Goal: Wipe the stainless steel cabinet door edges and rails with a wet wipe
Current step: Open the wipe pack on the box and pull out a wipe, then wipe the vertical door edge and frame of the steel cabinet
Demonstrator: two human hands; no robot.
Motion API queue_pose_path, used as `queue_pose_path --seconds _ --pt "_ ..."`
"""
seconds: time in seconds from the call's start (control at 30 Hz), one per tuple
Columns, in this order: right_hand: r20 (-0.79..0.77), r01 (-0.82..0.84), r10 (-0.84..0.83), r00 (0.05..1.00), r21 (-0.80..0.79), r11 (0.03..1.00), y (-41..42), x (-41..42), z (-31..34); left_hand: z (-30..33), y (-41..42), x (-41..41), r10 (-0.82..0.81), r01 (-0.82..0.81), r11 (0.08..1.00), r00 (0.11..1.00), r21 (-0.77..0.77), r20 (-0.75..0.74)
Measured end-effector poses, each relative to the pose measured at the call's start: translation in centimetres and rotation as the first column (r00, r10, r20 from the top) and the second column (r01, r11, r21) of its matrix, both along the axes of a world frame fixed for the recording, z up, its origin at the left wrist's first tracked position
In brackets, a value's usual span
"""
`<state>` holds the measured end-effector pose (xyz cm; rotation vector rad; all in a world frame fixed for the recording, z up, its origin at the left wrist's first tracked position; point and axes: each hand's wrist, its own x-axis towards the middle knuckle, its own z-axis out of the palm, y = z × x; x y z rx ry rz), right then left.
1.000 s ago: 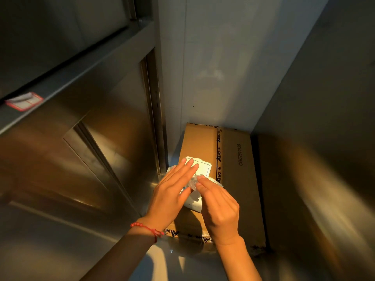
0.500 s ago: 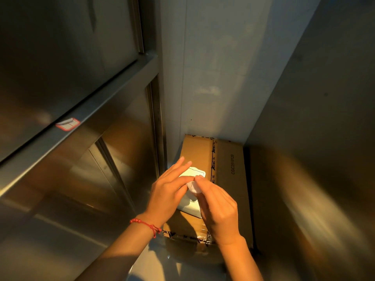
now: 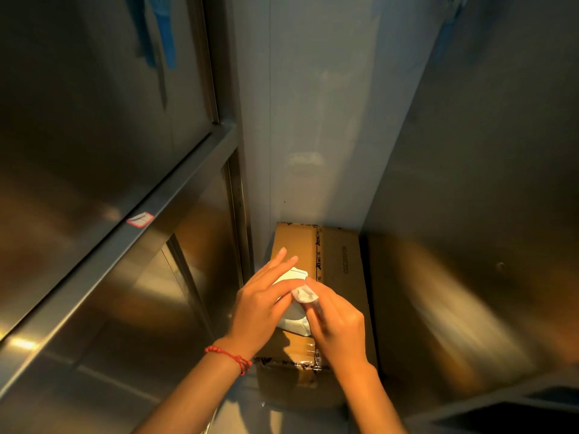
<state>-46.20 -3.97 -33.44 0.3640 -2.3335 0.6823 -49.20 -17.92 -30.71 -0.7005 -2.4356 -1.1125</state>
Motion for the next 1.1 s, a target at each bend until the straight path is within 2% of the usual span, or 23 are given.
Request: queue_pose_path --seconds 0.17,0.47,0.63,0.77,0.87,1.1 --pt "-0.199 0.051 -0.043 0.979 0.032 0.998 0.4 1.8 1.6 1.0 -0.2 1.9 -0.028 0.028 0.999 1.0 0.015 -0.006" --pt "-0.229 0.05 -0.039 0.973 0.044 0.998 0.5 7.5 3.9 2.4 -1.3 6.0 -0.131 0.094 0.96 0.984 -0.265 -0.124" --pt "-0.299 0.091 -0.063 0.952 0.083 0.992 1.2 10.9 5.4 3.2 -0.4 8.6 -0.18 0.137 0.956 0.972 -0.261 -0.151" --pt "-0.33 0.117 -0.083 0.94 0.086 0.989 1.9 13.8 6.6 3.2 1.0 10.9 -0.241 0.233 0.955 0.97 -0.185 -0.022" --pt "-0.345 0.144 -0.105 0.933 0.09 0.985 2.5 16.2 7.4 3.3 2.3 12.5 -0.299 0.286 0.942 0.953 -0.176 -0.053" --pt "-0.343 0.198 -0.154 0.927 0.095 0.976 4.4 22.1 8.5 4.8 5.7 16.5 -0.418 0.416 0.908 0.905 -0.039 -0.082"
